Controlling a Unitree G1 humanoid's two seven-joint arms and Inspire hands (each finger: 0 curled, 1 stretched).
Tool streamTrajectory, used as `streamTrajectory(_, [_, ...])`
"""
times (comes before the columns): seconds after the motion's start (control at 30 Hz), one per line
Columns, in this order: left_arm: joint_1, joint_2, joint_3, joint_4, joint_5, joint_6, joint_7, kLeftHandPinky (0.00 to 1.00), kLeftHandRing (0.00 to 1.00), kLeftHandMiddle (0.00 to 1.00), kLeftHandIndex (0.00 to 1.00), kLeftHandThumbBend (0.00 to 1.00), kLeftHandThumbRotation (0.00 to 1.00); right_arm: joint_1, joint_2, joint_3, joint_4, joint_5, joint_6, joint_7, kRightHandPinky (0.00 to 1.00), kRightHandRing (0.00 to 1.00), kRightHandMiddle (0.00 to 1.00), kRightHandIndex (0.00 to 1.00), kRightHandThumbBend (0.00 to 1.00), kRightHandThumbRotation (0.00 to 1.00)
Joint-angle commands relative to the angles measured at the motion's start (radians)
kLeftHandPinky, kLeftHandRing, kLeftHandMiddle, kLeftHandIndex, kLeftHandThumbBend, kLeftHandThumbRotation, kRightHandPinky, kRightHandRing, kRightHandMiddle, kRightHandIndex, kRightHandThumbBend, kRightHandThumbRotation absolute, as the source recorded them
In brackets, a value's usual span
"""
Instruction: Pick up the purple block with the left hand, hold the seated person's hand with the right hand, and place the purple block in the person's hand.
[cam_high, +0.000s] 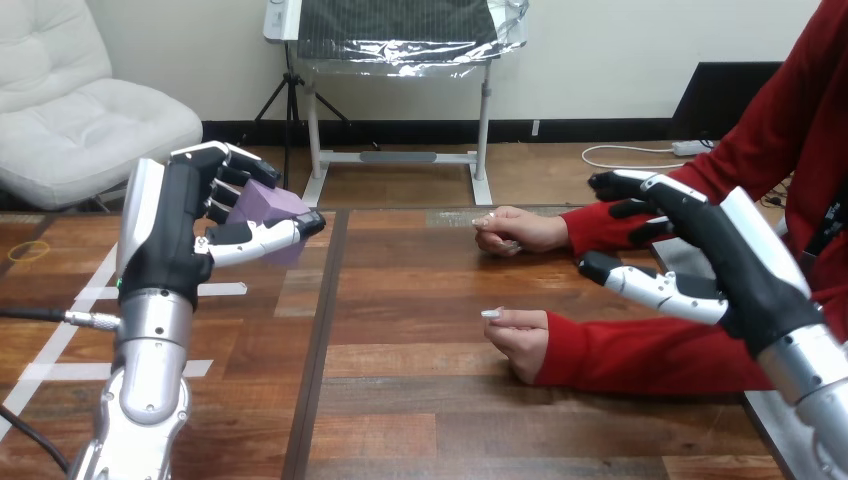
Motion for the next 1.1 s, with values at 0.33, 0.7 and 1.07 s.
streamTrajectory(0.33, [-0.067,-0.027,0.023,0.01,-0.024,-0.001,-0.005,0.31,0.38,0.42,0.44,0.65,0.0,-0.114,-0.079,0.014,0.097,-0.05,-0.049,-0.011,0.64,0.78,0.83,0.83,0.91,0.71])
streamTrajectory(0.7, [-0.115,-0.036,0.011,0.085,-0.01,-0.003,-0.004,0.32,0.38,0.42,0.45,0.66,0.0,-0.139,-0.104,0.027,0.154,-0.073,-0.079,-0.007,0.62,0.77,0.82,0.83,0.97,0.79])
streamTrajectory(1.07, [-0.182,-0.044,0.001,0.186,-0.007,-0.032,-0.012,0.33,0.39,0.43,0.45,0.67,0.0,-0.168,-0.138,0.045,0.209,-0.093,-0.074,0.031,0.64,0.78,0.83,0.84,1.0,0.75])
